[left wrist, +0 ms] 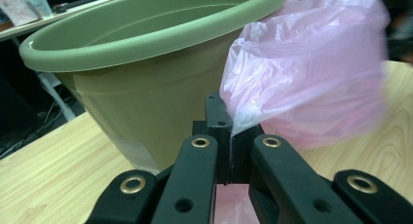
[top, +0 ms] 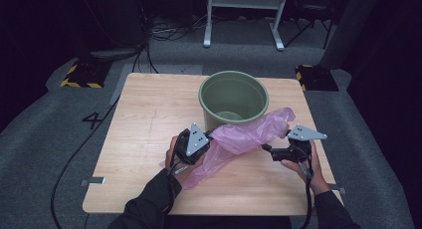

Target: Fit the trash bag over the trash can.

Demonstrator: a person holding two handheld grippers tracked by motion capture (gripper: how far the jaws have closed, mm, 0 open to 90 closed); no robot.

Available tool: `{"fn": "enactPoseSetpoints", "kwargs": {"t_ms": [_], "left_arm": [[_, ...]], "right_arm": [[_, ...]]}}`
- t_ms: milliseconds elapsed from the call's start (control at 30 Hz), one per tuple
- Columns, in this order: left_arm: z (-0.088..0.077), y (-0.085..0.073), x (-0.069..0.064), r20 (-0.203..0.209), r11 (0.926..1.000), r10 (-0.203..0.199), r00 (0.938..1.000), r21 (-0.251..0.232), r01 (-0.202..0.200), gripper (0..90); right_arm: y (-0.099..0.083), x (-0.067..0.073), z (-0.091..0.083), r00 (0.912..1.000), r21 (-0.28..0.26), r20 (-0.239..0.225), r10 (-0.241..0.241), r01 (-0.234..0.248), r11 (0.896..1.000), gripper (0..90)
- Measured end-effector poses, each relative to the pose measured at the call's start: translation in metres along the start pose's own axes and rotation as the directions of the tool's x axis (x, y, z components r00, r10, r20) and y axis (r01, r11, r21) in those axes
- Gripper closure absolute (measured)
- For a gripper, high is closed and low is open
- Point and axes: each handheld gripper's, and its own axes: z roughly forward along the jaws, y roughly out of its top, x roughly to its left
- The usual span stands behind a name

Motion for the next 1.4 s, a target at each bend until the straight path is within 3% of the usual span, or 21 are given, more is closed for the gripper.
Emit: {"fn": "enactPoseSetpoints", "kwargs": {"t_ms": [67,133,167,267,367,500,567,600,667,800,1067,1100,1167,1200,1267,1300,1400], "left_arm": [[-0.001,0.000,0.000,0.003,0.9999,0.011,0.9999,-0.001,-0.011,89.7],[-0.002,0.000,0.001,0.010,0.9999,0.011,0.9999,-0.008,-0.011,89.7],[-0.003,0.000,0.001,0.018,0.9999,0.011,0.9998,-0.009,-0.011,89.7],[-0.004,-0.001,0.002,0.025,0.9999,0.013,0.9996,-0.007,-0.012,89.7],[-0.006,-0.004,0.004,0.052,0.9997,0.023,0.9984,-0.002,-0.023,89.7],[-0.008,-0.009,0.004,0.076,0.9996,0.028,0.9967,0.003,-0.028,89.7],[-0.008,-0.011,0.004,0.077,0.9993,0.036,0.9964,0.007,-0.036,89.7],[-0.009,-0.011,0.004,0.081,0.9994,0.033,0.9961,0.010,-0.034,89.7],[-0.008,-0.014,0.005,0.087,0.9992,0.034,0.9956,0.017,-0.036,89.7],[-0.008,-0.016,0.006,0.099,0.9987,0.041,0.9942,0.025,-0.044,89.7],[-0.007,-0.018,0.004,0.104,0.9985,0.042,0.9937,0.031,-0.045,88.3],[-0.007,-0.018,0.006,0.119,0.9993,0.026,0.9925,0.024,-0.029,78.4],[-0.007,-0.018,0.006,0.124,0.9993,0.023,0.9920,0.028,-0.027,75.6],[-0.007,-0.017,0.006,0.126,0.9992,0.023,0.9918,0.031,-0.027,69.4],[-0.007,-0.016,0.004,0.143,0.9988,0.034,0.9891,0.030,-0.039,68.8],[-0.007,-0.015,0.003,0.148,0.9984,0.042,0.9880,0.030,-0.047,65.4],[-0.006,-0.012,-0.001,0.164,0.9978,0.048,0.9853,0.036,-0.055,57.7]], "right_arm": [[-0.002,-0.010,0.009,0.9985,0.004,0.007,0.055,-0.055,0.998,15.6],[-0.004,-0.020,0.021,0.9963,0.018,0.042,0.075,-0.076,0.997,15.2],[-0.006,-0.026,0.027,0.9937,0.010,0.031,0.108,-0.108,0.994,15.6],[-0.006,-0.030,0.032,0.9941,-0.008,0.044,0.099,-0.098,0.995,15.6],[-0.005,-0.033,0.031,0.9959,-0.066,0.046,0.078,-0.075,0.995,16.2],[-0.002,-0.034,0.029,0.9981,-0.125,0.048,0.040,-0.033,0.992,36.3],[0.000,-0.032,0.027,0.9995,-0.152,0.031,0.010,-0.005,0.988,61.7],[0.000,-0.032,0.027,0.9995,-0.152,0.031,0.010,-0.005,0.988,61.7],[0.003,-0.031,0.024,0.9994,-0.180,0.034,-0.010,0.016,0.983,74.7],[0.007,-0.028,0.016,0.9976,-0.218,0.046,-0.051,0.060,0.974,88.7],[0.023,-0.020,-0.001,0.9899,-0.263,0.079,-0.117,0.134,0.955,90.0],[0.028,-0.017,-0.007,0.9861,-0.282,0.095,-0.136,0.158,0.946,90.0],[0.030,-0.015,-0.009,0.9850,-0.292,0.095,-0.144,0.166,0.942,90.0],[0.033,-0.013,-0.014,0.9835,-0.308,0.096,-0.153,0.176,0.935,90.0],[0.039,-0.008,-0.020,0.9797,-0.325,0.094,-0.177,0.199,0.925,90.0],[0.045,-0.003,-0.025,0.9758,-0.341,0.090,-0.199,0.218,0.914,90.0],[0.050,0.003,-0.030,0.9726,-0.351,0.084,-0.217,0.233,0.907,90.0]]}}
